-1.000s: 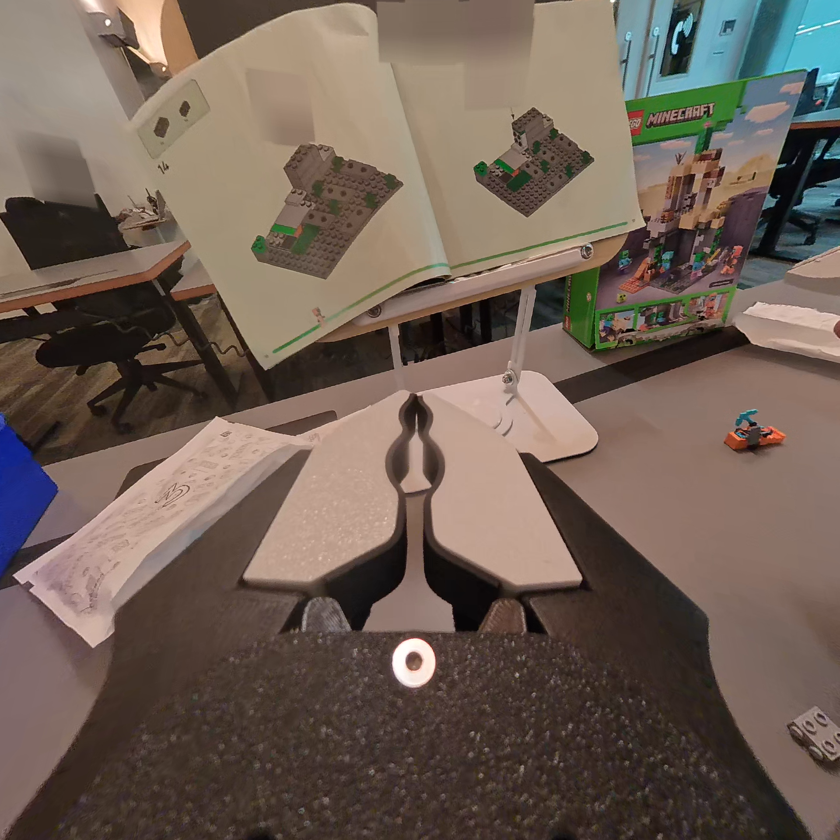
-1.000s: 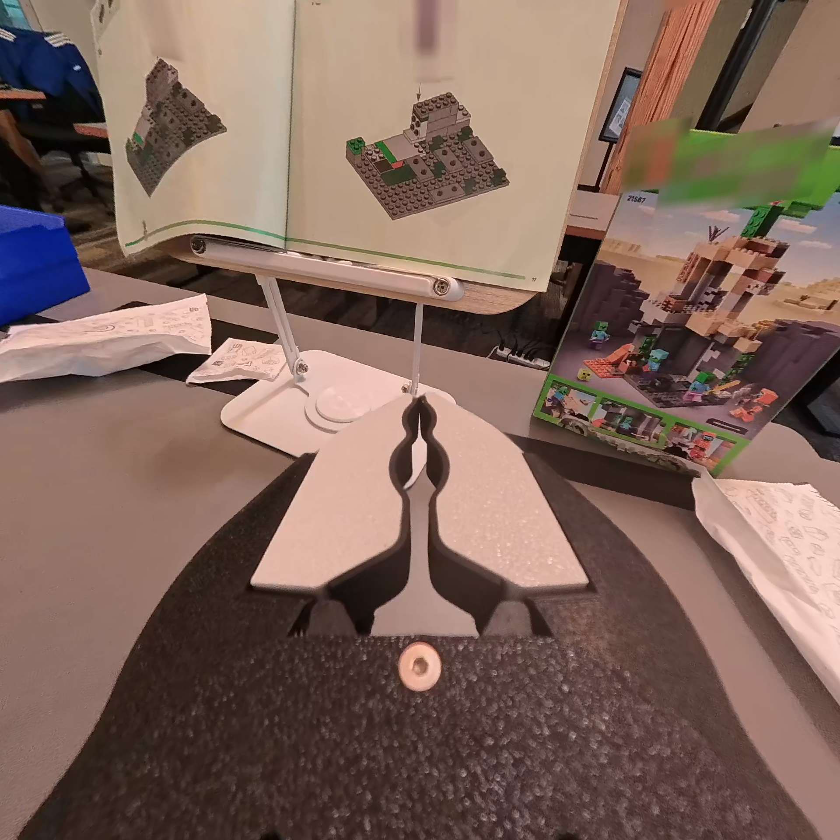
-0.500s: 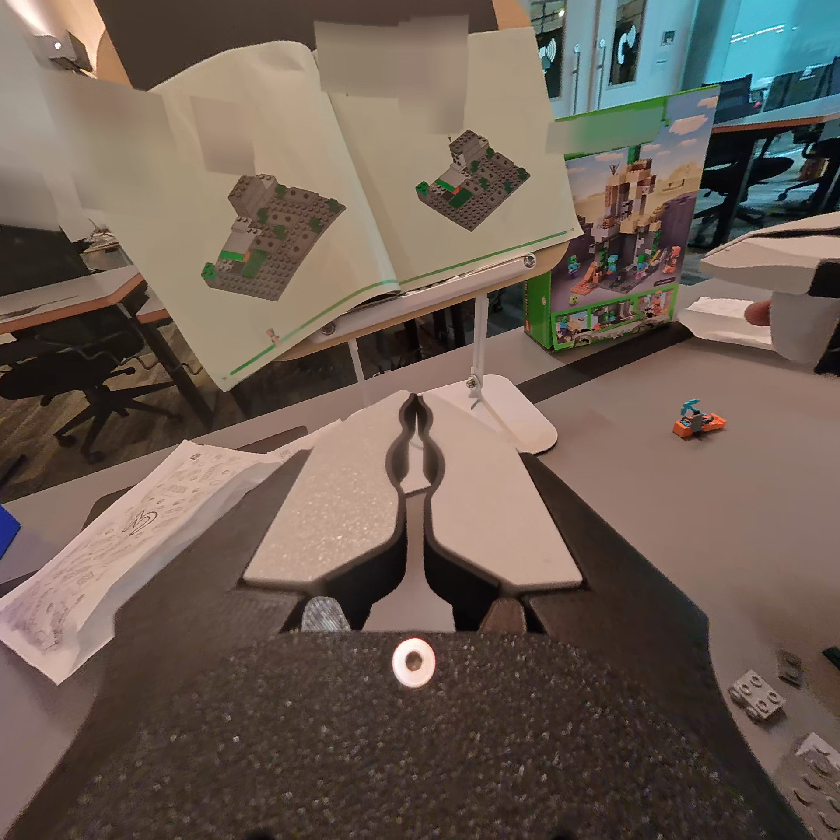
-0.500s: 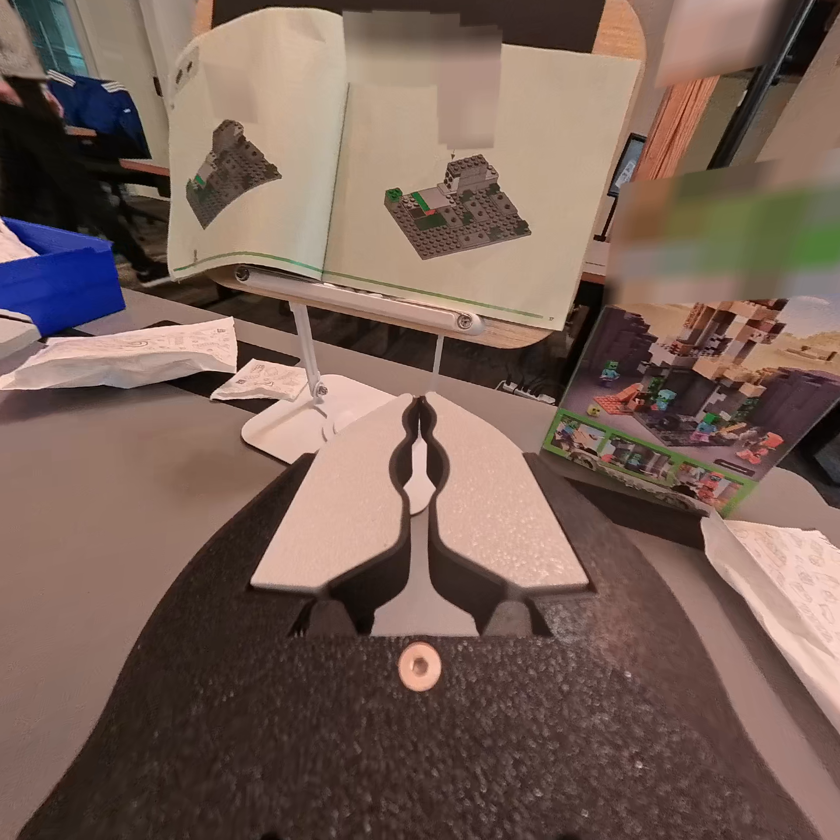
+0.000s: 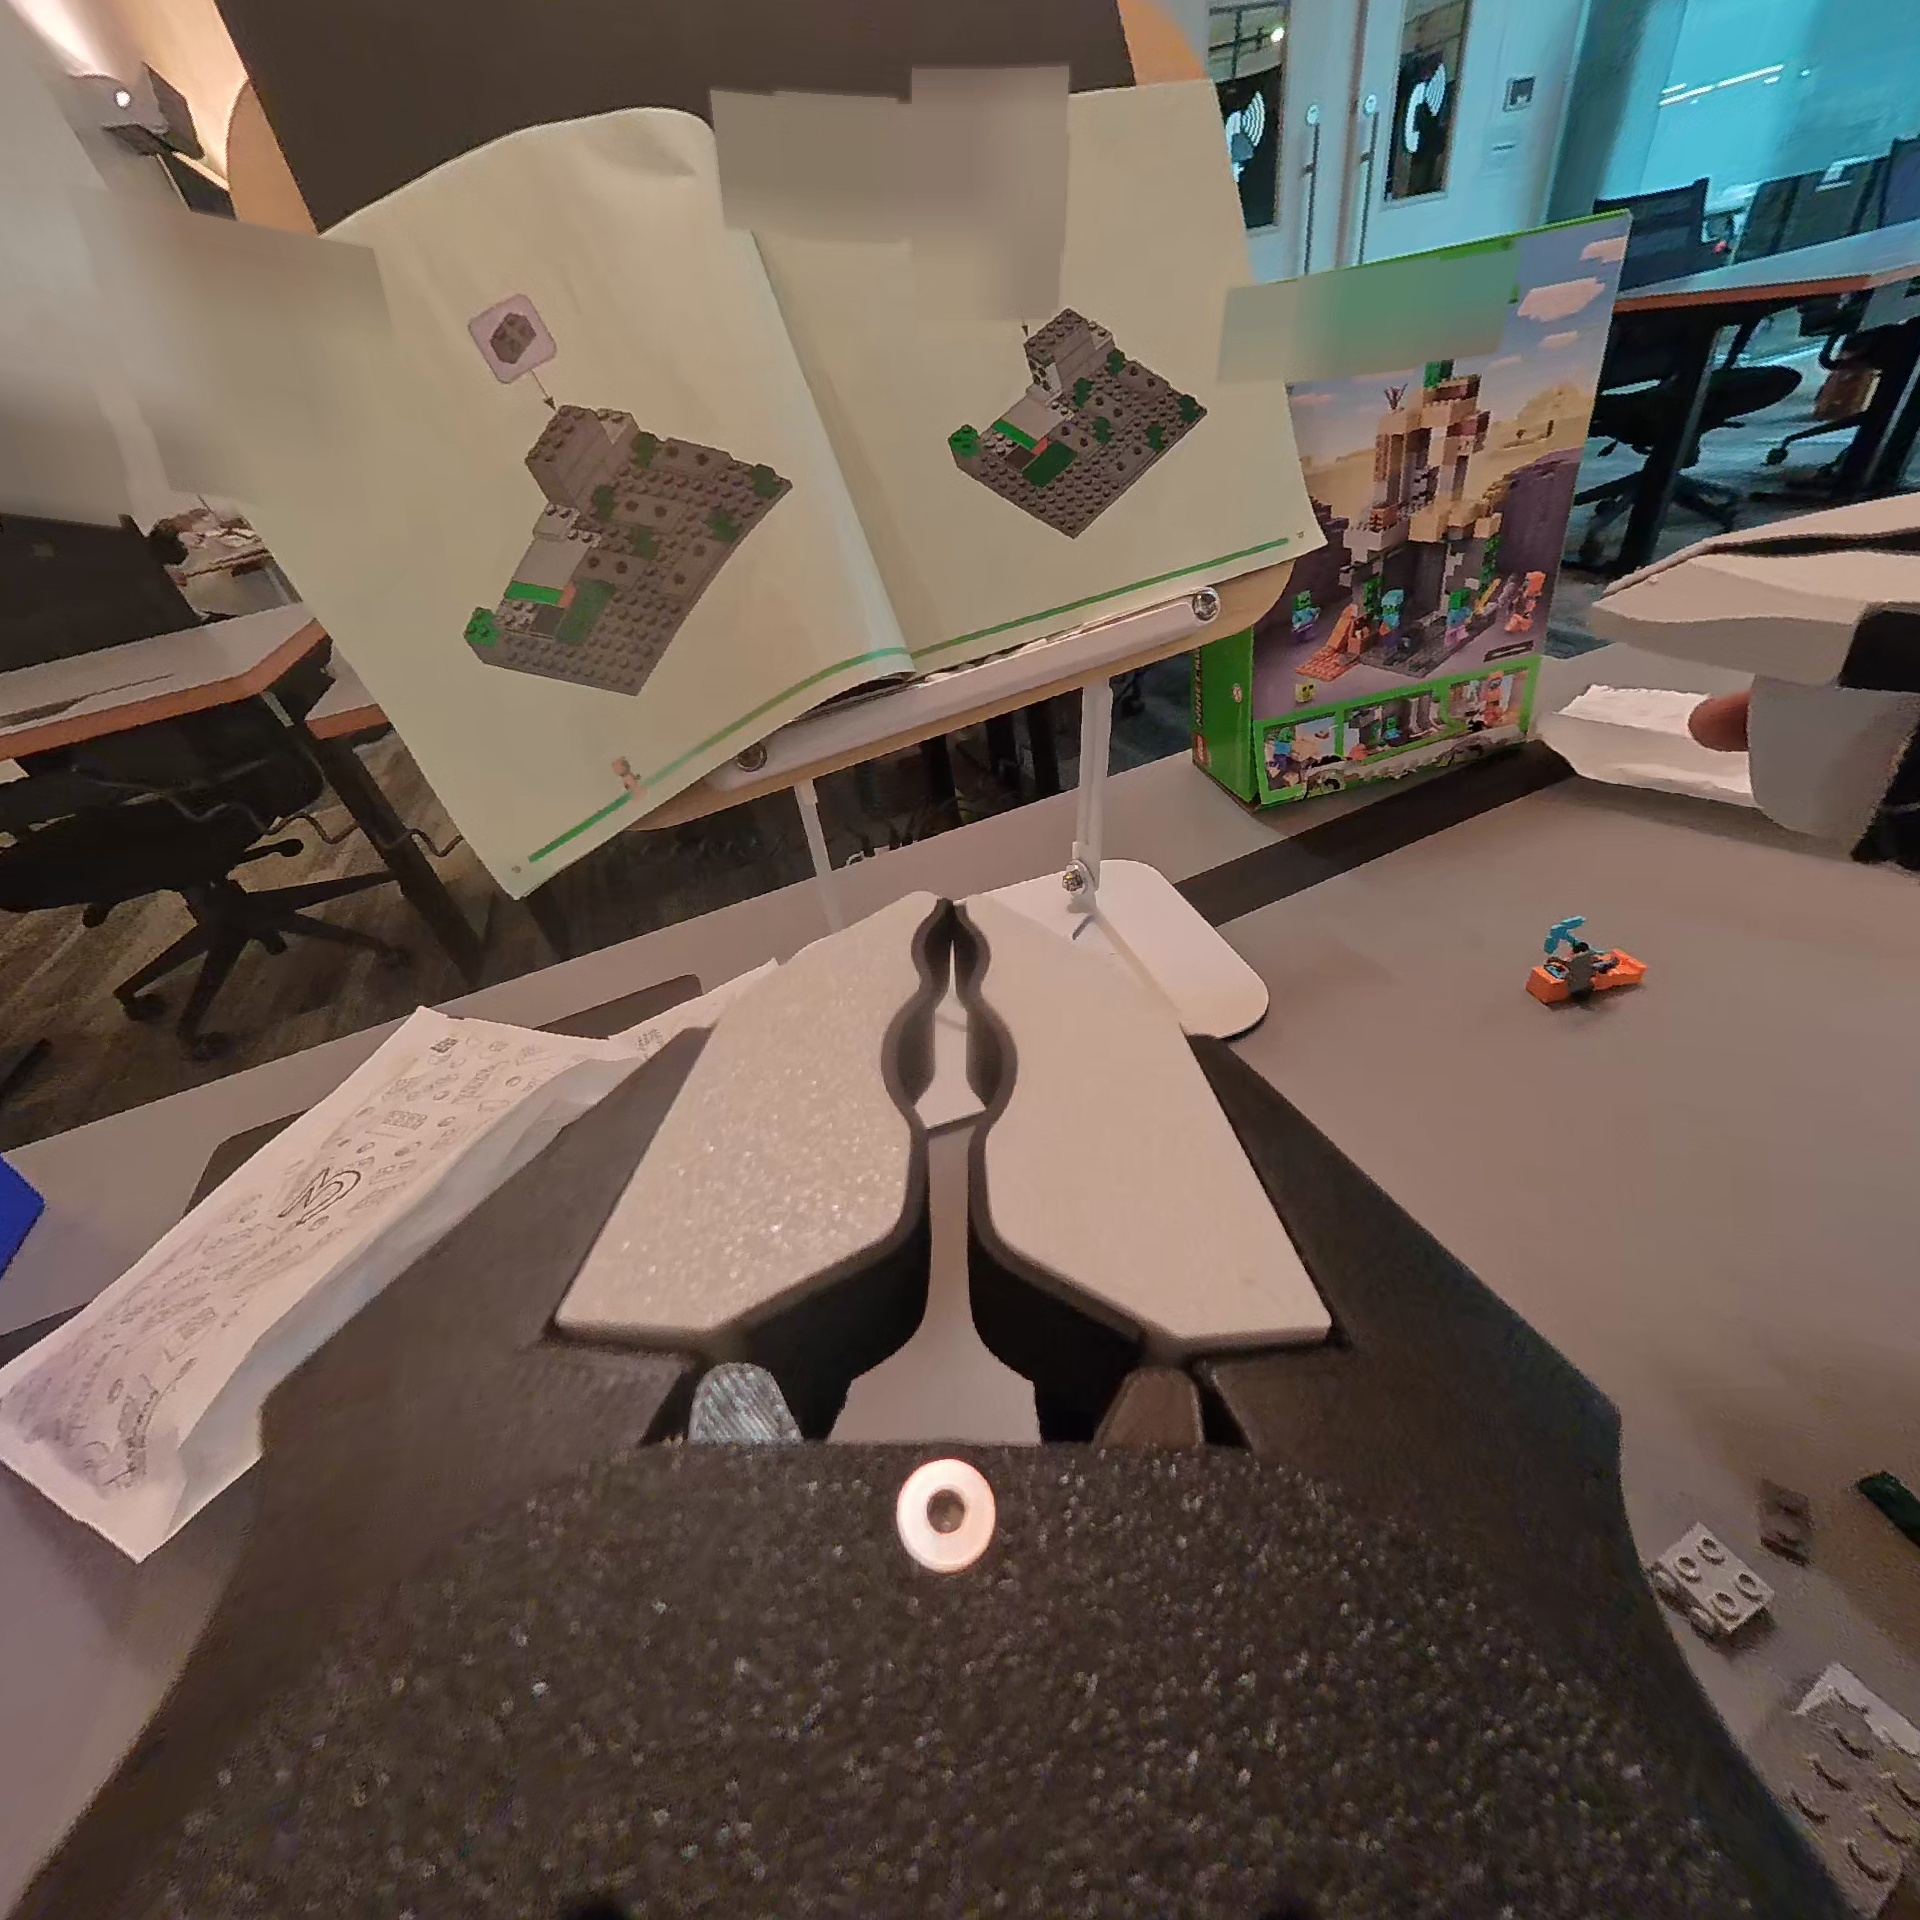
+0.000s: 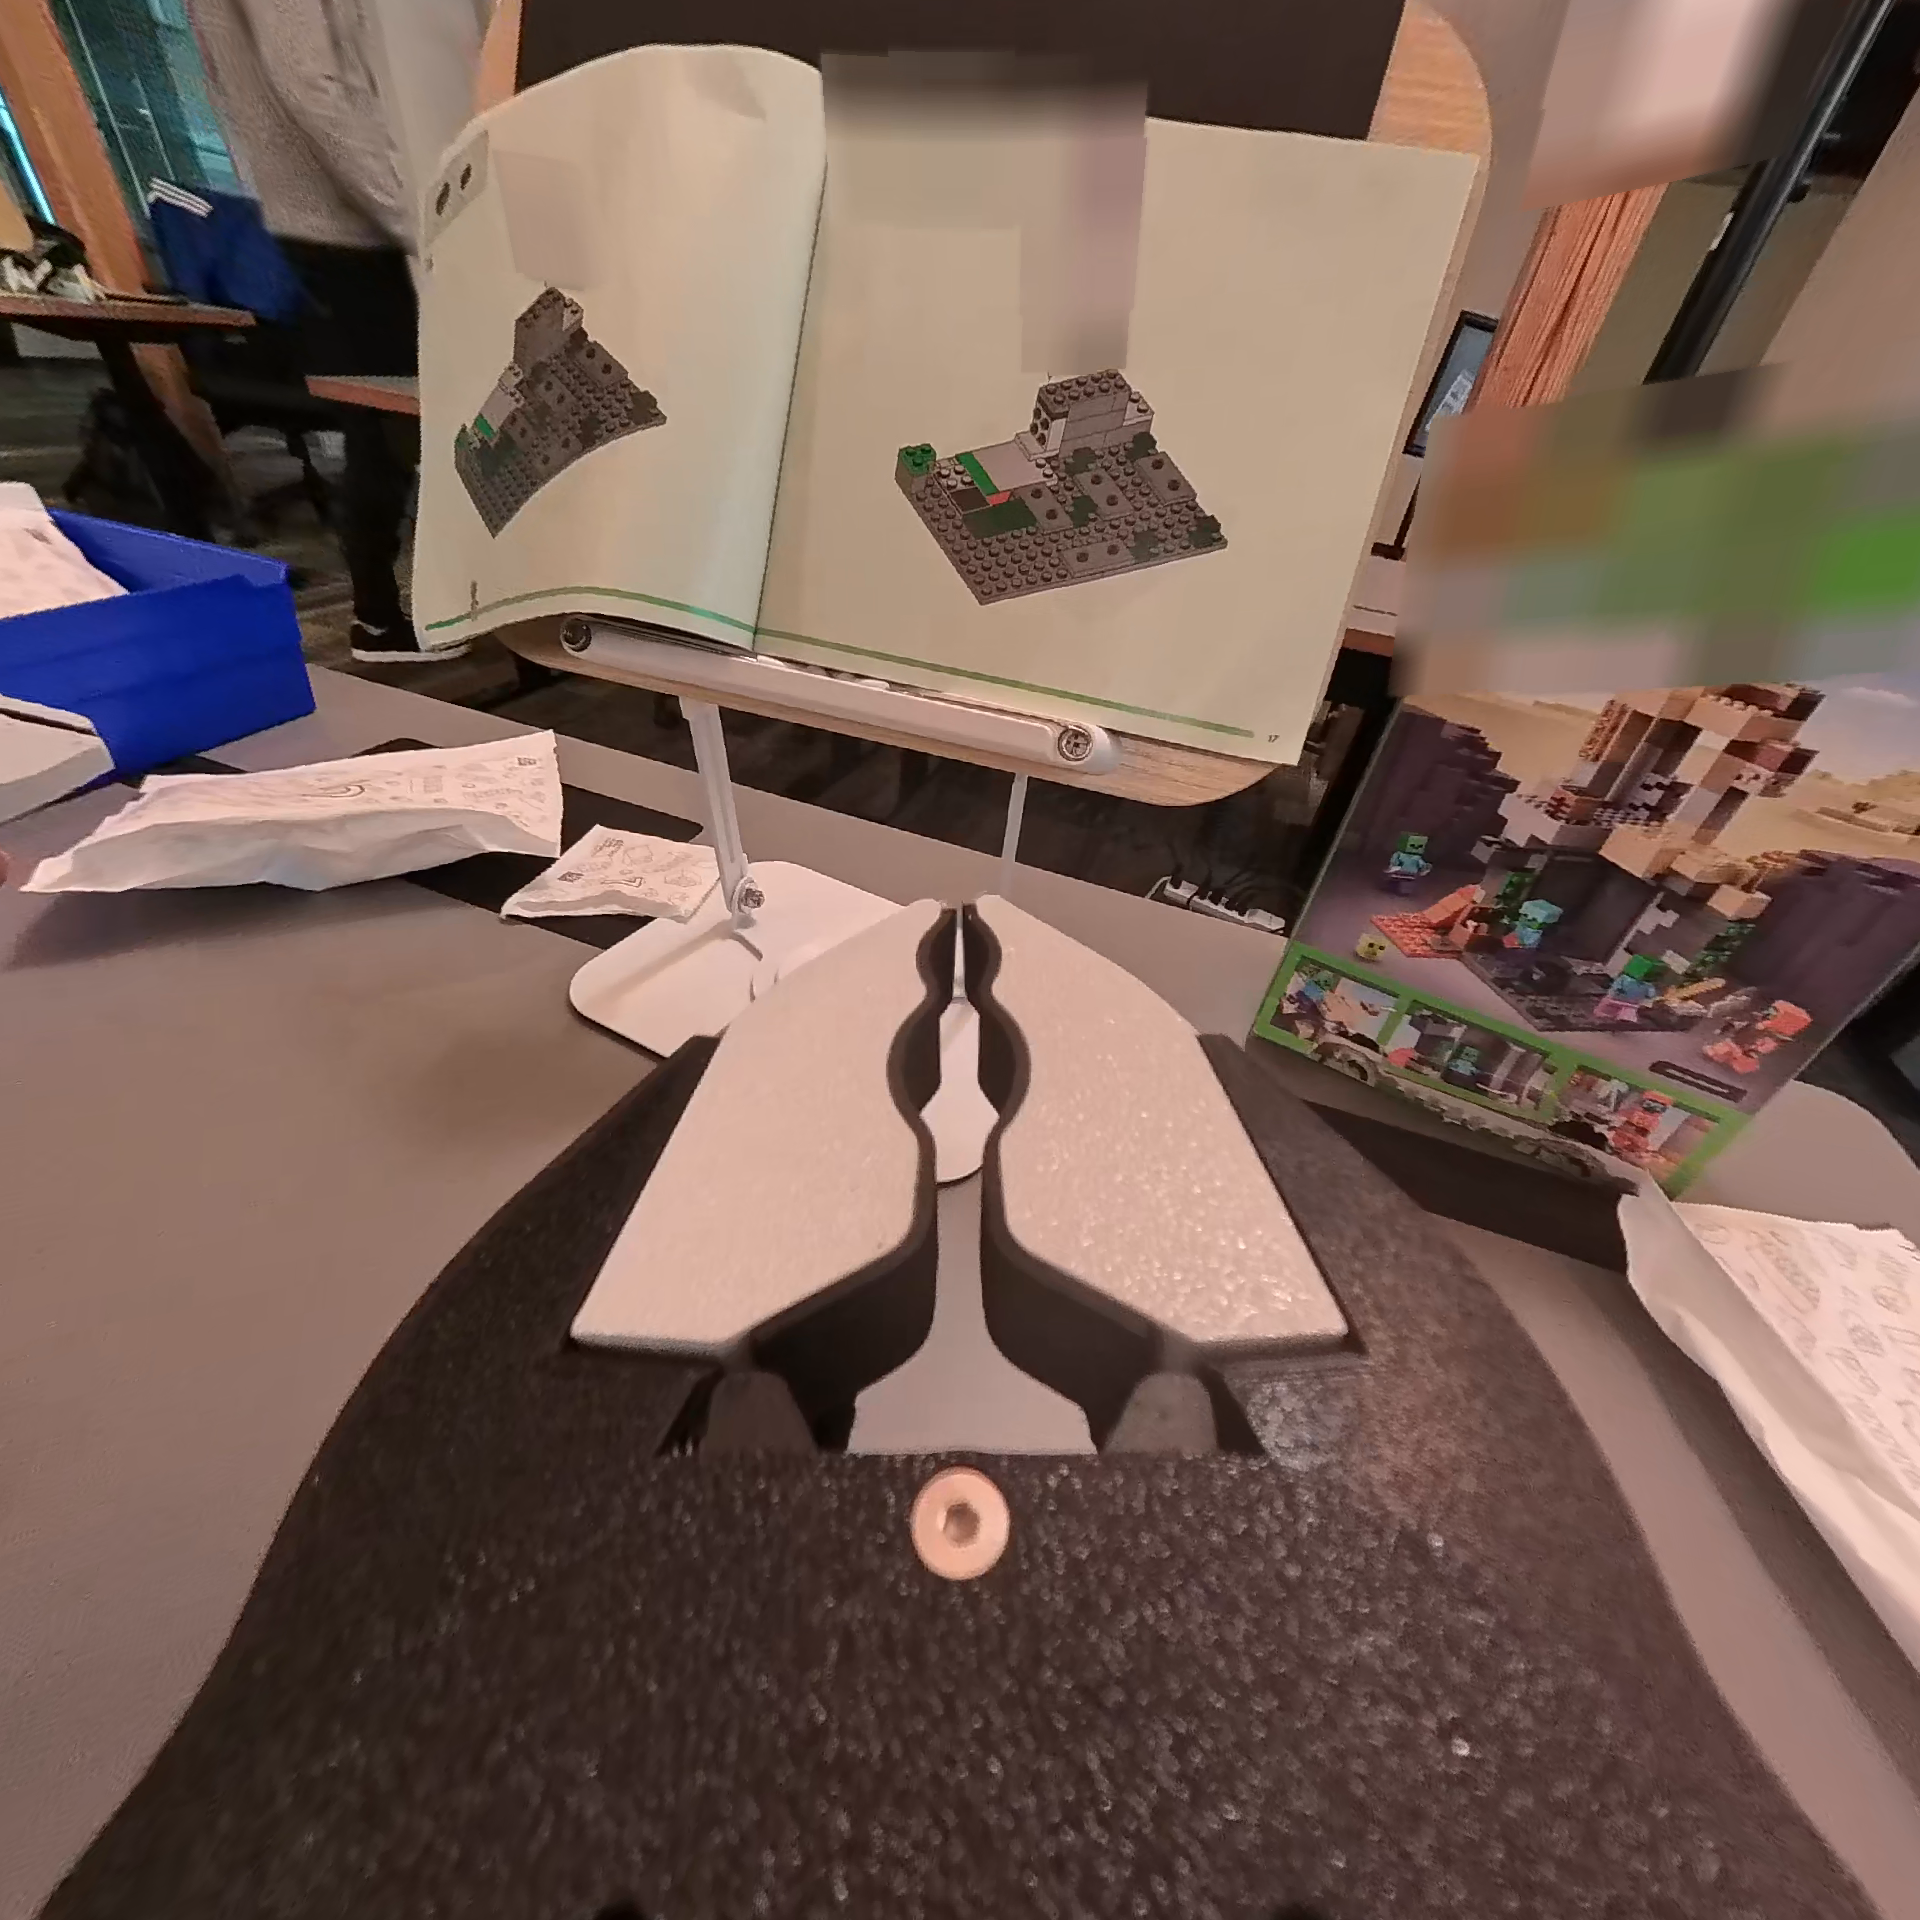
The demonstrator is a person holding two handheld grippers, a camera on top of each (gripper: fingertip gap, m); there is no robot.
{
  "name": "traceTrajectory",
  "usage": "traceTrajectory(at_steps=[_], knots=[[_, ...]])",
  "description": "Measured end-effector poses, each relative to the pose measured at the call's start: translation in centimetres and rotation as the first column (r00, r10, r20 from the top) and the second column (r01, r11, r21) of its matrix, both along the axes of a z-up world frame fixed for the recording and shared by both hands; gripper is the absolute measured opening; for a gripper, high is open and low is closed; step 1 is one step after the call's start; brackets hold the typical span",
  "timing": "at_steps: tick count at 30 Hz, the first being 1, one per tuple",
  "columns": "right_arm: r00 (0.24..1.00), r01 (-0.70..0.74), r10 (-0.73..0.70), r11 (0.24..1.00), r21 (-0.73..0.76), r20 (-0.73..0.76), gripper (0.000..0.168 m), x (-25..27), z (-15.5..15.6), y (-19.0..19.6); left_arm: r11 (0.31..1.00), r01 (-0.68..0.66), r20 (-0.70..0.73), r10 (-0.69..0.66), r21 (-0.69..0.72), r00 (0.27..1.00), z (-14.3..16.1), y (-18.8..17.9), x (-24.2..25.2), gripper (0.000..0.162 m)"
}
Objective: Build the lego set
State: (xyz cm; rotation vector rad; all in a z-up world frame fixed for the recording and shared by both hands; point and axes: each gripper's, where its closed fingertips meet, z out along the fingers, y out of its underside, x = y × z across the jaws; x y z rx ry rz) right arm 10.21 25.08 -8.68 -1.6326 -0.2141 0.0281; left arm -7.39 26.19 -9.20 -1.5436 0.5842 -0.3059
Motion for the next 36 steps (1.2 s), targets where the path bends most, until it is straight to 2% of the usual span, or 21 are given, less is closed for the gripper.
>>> traceTrajectory(at_steps=[13, 21, 36], knots=[[1.000, 0.019, -0.019, 1.000, 0.011, 0.005, 0.000, 0.3, -0.1, 0.0, 1.000, 0.003, -0.005, -0.003, 0.007, 1.000, 0.0, -0.2, 0.1, 0.000], [0.997, 0.071, -0.071, 0.997, 0.010, -0.039, 0.000, 2.4, 0.2, 0.1, 1.000, -0.007, 0.000, 0.007, 0.012, 1.000, 0.2, -0.1, -0.4, 0.000], [0.998, 0.052, -0.051, 0.998, 0.032, -0.029, 0.000, 2.7, 1.3, -0.6, 1.000, -0.001, -0.004, 0.001, 0.001, 1.000, 0.6, -0.3, -1.3, 0.000]])
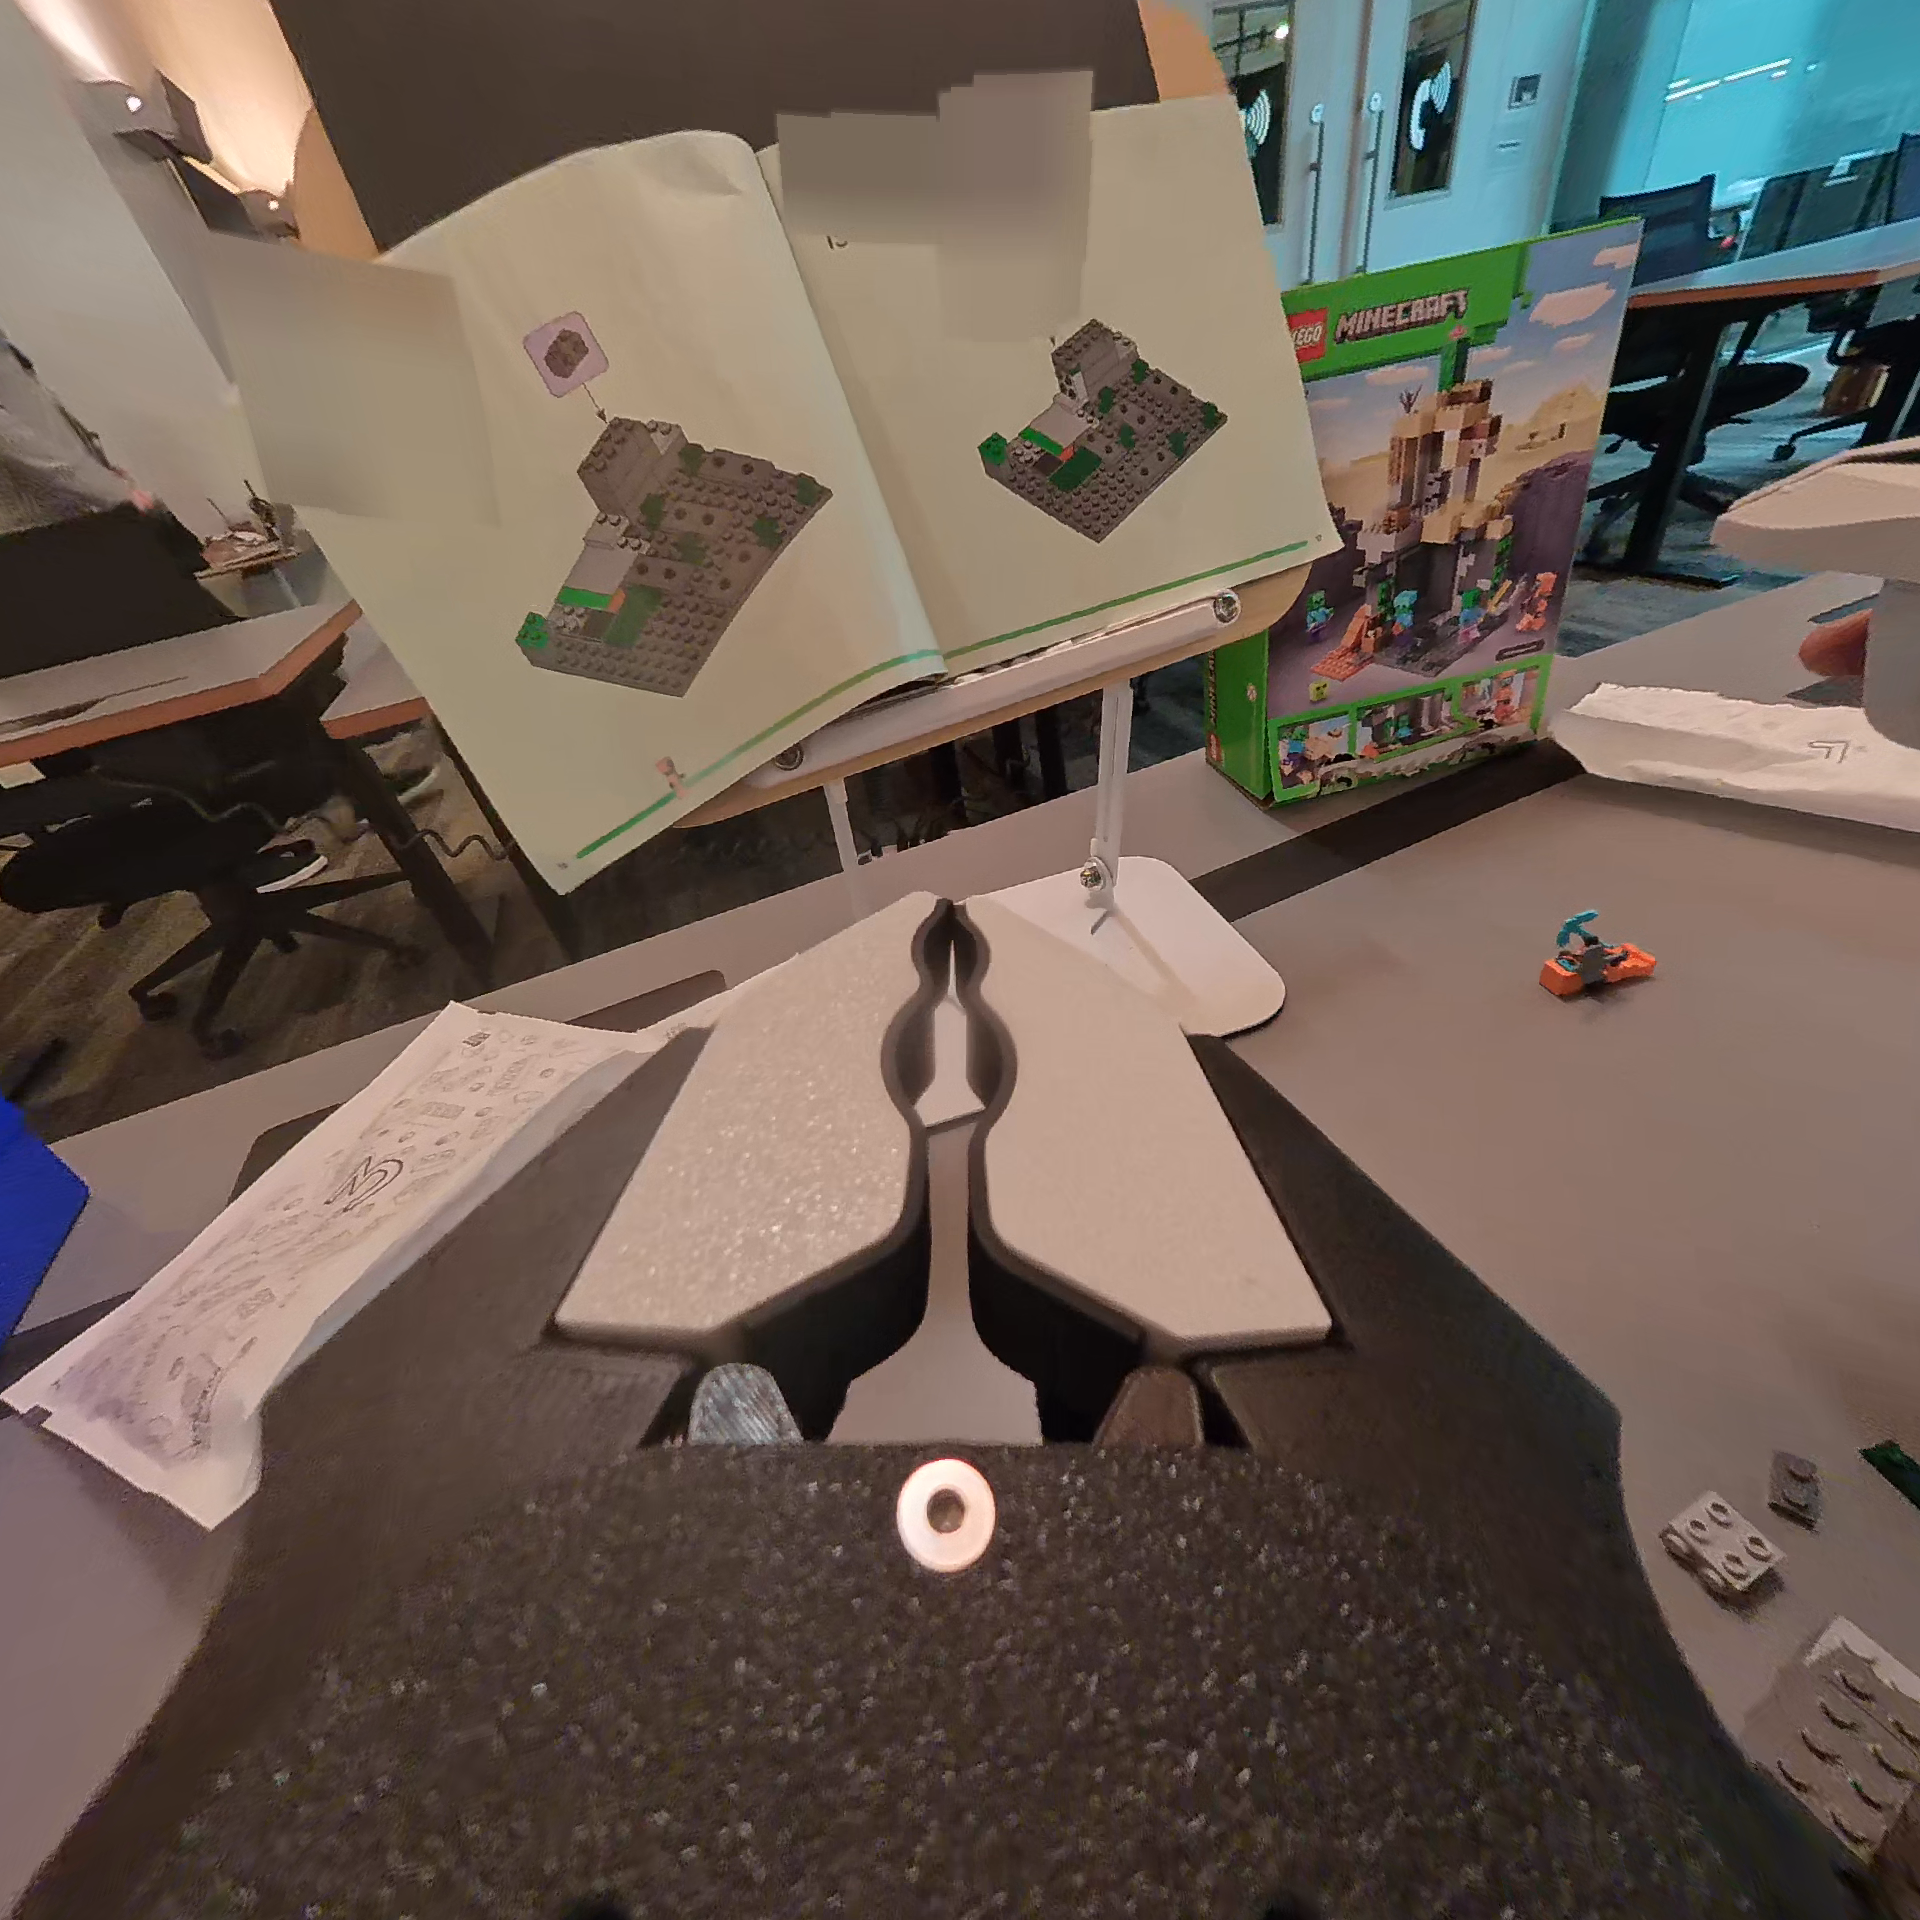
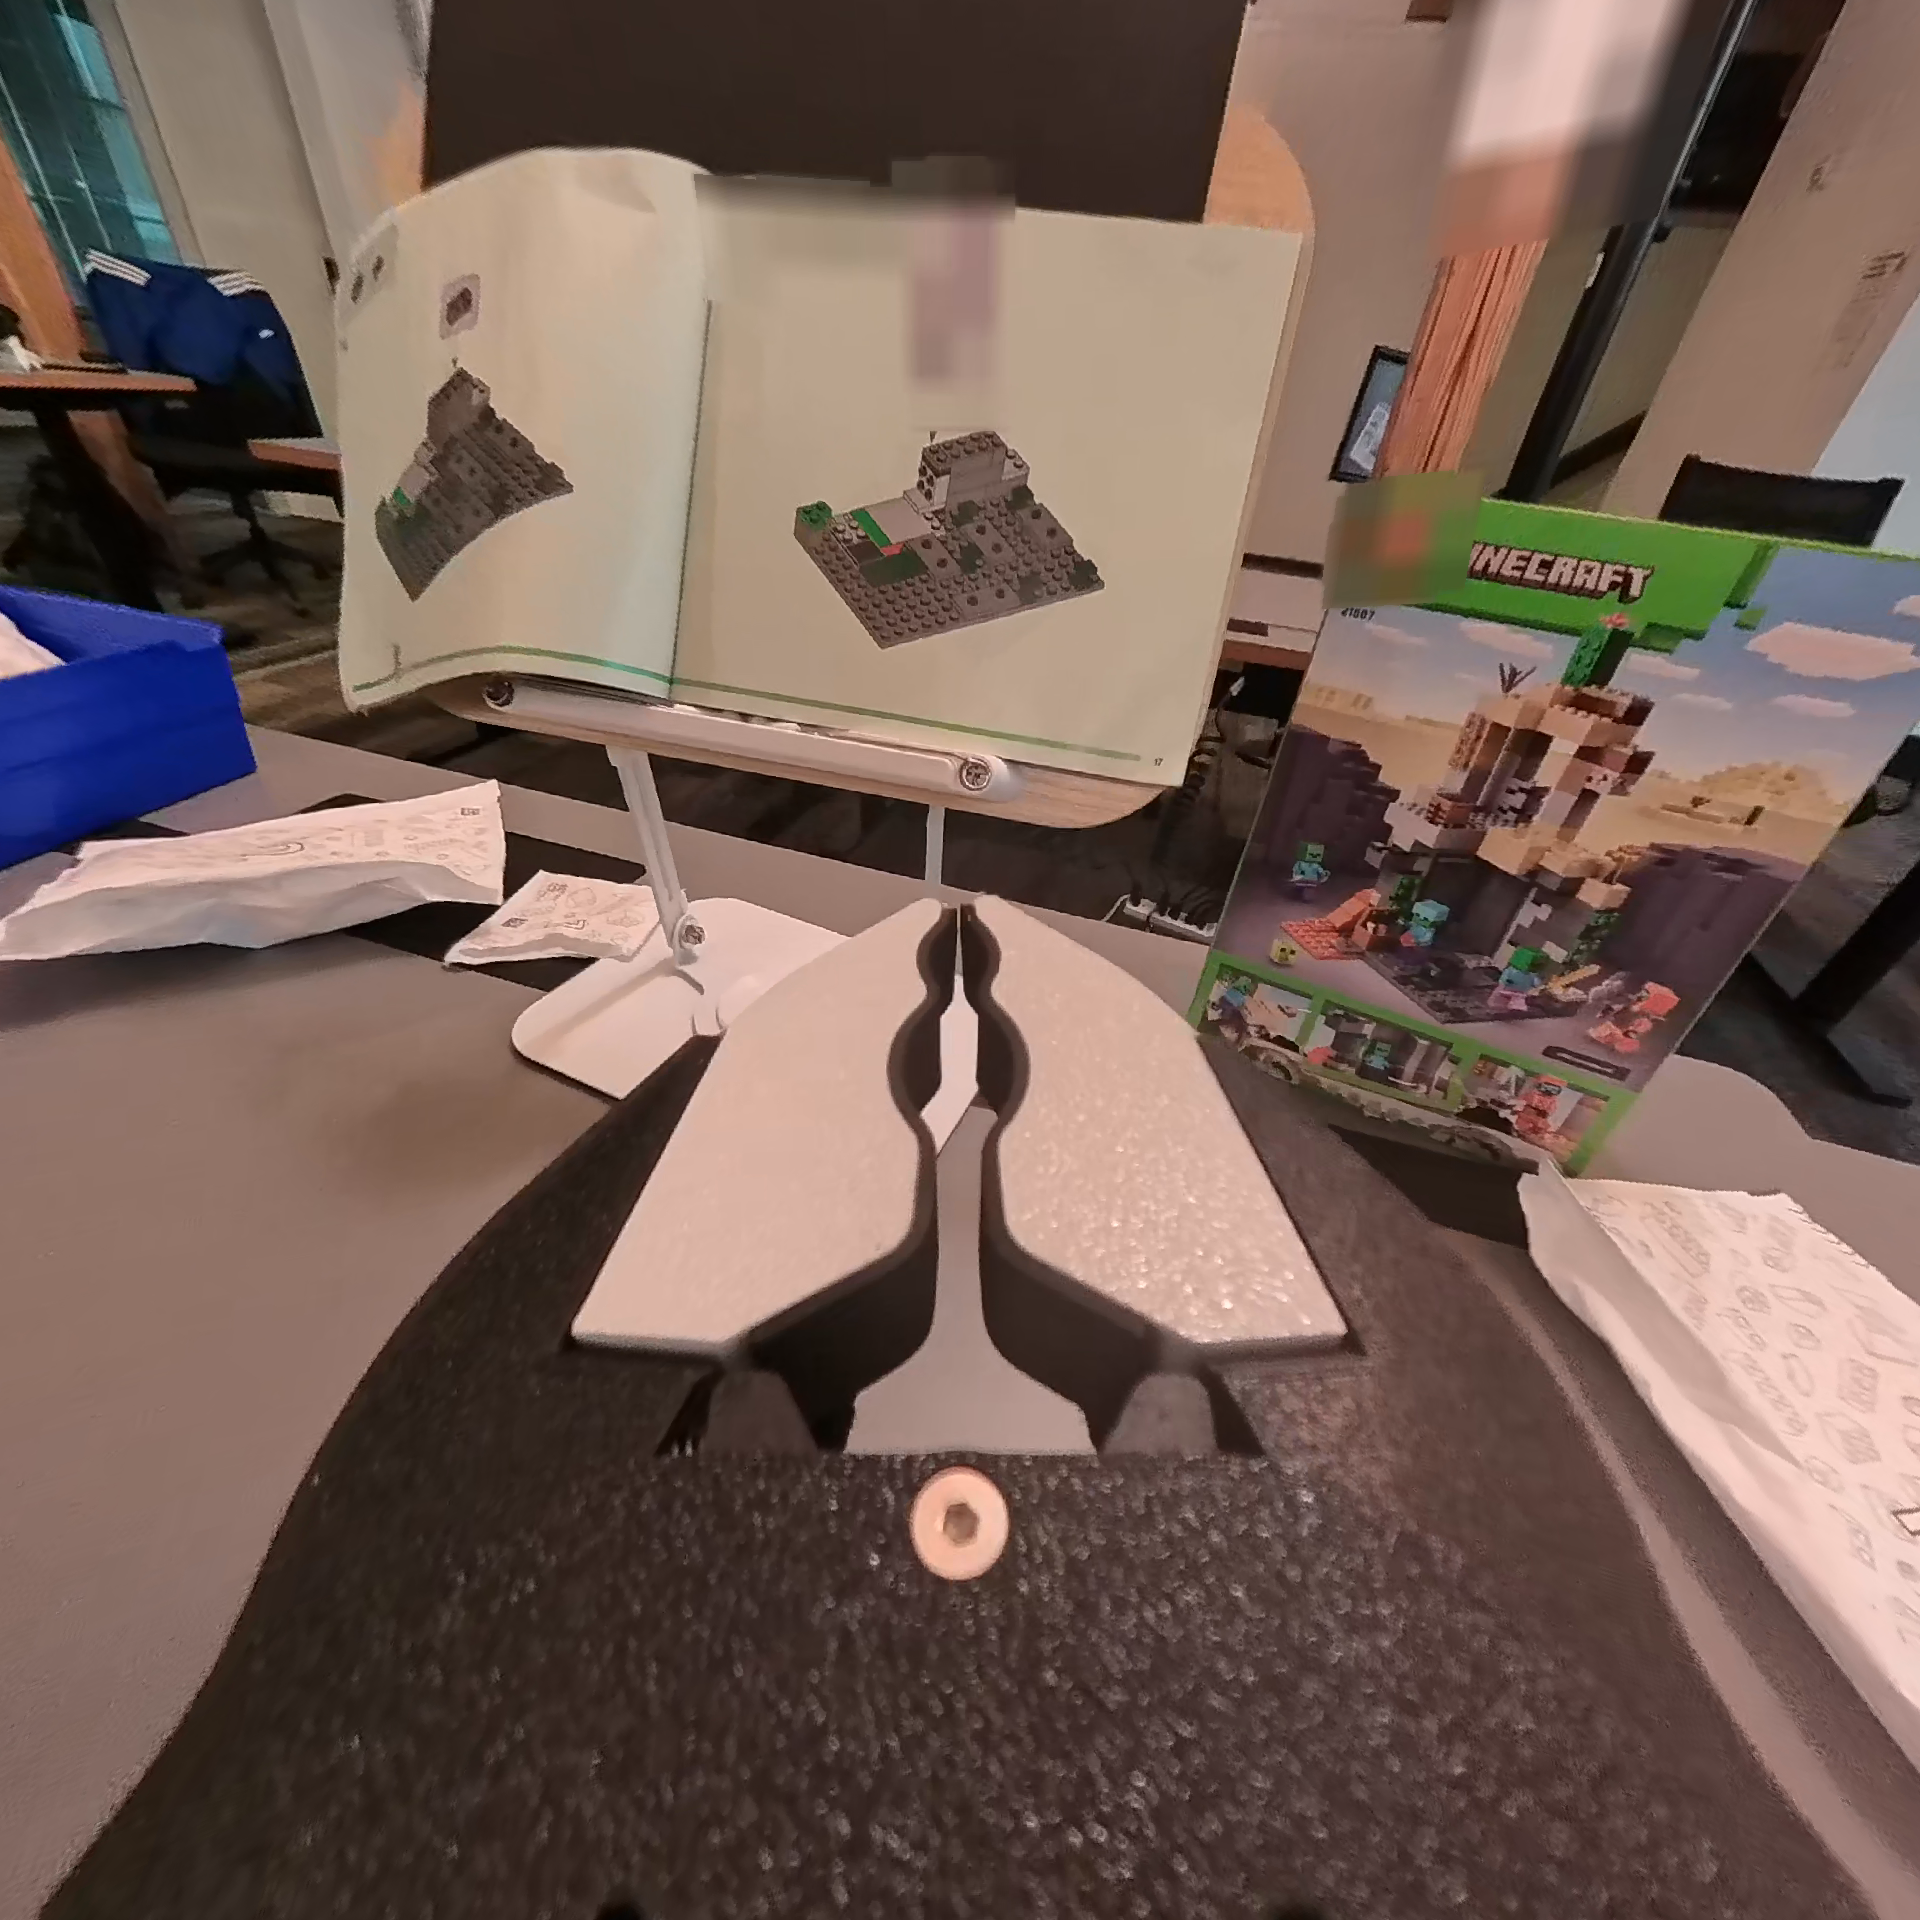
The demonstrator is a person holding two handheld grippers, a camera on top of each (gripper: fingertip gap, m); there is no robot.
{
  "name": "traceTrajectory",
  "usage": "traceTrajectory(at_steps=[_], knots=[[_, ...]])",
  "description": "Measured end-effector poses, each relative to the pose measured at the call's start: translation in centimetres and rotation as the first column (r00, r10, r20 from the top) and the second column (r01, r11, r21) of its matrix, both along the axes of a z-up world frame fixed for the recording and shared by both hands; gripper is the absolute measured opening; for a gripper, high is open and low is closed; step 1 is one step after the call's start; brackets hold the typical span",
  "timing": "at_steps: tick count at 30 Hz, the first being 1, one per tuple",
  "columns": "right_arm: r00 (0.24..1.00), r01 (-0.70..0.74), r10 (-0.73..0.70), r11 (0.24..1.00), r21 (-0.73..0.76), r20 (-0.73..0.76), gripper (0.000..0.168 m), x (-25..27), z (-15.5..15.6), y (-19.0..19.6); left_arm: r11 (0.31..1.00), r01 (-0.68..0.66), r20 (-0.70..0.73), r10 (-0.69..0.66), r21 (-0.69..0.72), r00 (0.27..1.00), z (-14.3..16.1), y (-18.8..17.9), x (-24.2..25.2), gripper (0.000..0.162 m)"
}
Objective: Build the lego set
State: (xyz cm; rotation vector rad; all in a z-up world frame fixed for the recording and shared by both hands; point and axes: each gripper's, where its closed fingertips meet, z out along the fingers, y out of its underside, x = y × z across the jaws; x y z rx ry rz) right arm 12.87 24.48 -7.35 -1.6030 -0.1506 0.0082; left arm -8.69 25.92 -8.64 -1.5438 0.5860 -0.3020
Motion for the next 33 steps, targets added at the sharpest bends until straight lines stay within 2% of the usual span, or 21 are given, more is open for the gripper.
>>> traceTrajectory(at_steps=[7, 8, 11, 14, 16, 18, 21, 25, 30, 31, 33], knots=[[0.999, -0.034, 0.034, 0.999, 0.017, 0.025, 0.004, 0.4, 1.3, -1.7, 0.995, 0.095, -0.007, -0.095, -0.013, 0.995, 1.7, -1.7, 0.1, 0.000], [0.998, -0.047, 0.046, 0.999, 0.013, 0.040, 0.006, 0.3, 1.3, -2.1, 0.993, 0.114, -0.002, -0.114, -0.020, 0.993, 1.7, -2.0, 0.0, 0.004], [0.990, -0.089, 0.089, 0.996, -0.006, 0.112, 0.010, 0.6, 0.2, -4.0, 0.984, 0.162, -0.028, -0.165, -0.077, 0.986, 0.3, -3.2, -0.7, 0.017], [0.963, -0.206, 0.222, 0.972, -0.115, 0.150, 0.013, -0.1, -3.1, -5.9, 0.970, 0.193, -0.046, -0.202, -0.149, 0.978, -2.5, -4.5, -1.9, 0.018], [0.912, -0.363, 0.391, 0.911, -0.197, 0.126, 0.014, -2.1, -5.8, -7.7, 0.959, 0.206, -0.055, -0.221, -0.197, 0.974, -4.6, -5.6, -2.6, 0.019], [0.816, -0.531, 0.573, 0.796, -0.290, 0.078, 0.016, -4.7, -8.7, -10.2, 0.944, 0.234, -0.050, -0.252, -0.233, 0.966, -6.3, -6.9, -3.0, 0.018], [0.673, -0.673, 0.738, 0.638, -0.375, 0.046, 0.020, -7.7, -11.9, -13.0, 0.909, 0.292, -0.068, -0.325, -0.296, 0.943, -8.8, -9.0, -2.6, 0.020], [0.503, -0.722, 0.861, 0.469, -0.508, 0.081, 0.032, -10.7, -15.5, -14.5, 0.880, 0.351, -0.127, -0.407, -0.320, 0.904, -10.6, -11.0, -1.4, 0.021], [0.357, -0.733, 0.930, 0.338, -0.590, 0.089, 0.036, -14.1, -17.6, -14.4, 0.854, 0.400, -0.179, -0.474, -0.333, 0.862, -11.7, -12.3, -0.2, 0.020], [0.342, -0.723, 0.935, 0.323, -0.610, 0.090, 0.035, -14.5, -18.0, -14.2, 0.850, 0.404, -0.179, -0.479, -0.338, 0.859, -11.9, -12.4, -0.1, 0.020], [0.313, -0.704, 0.945, 0.300, -0.643, 0.098, 0.019, -14.9, -18.7, -14.4, 0.843, 0.408, -0.177, -0.488, -0.351, 0.855, -12.3, -12.5, 0.0, 0.019]])
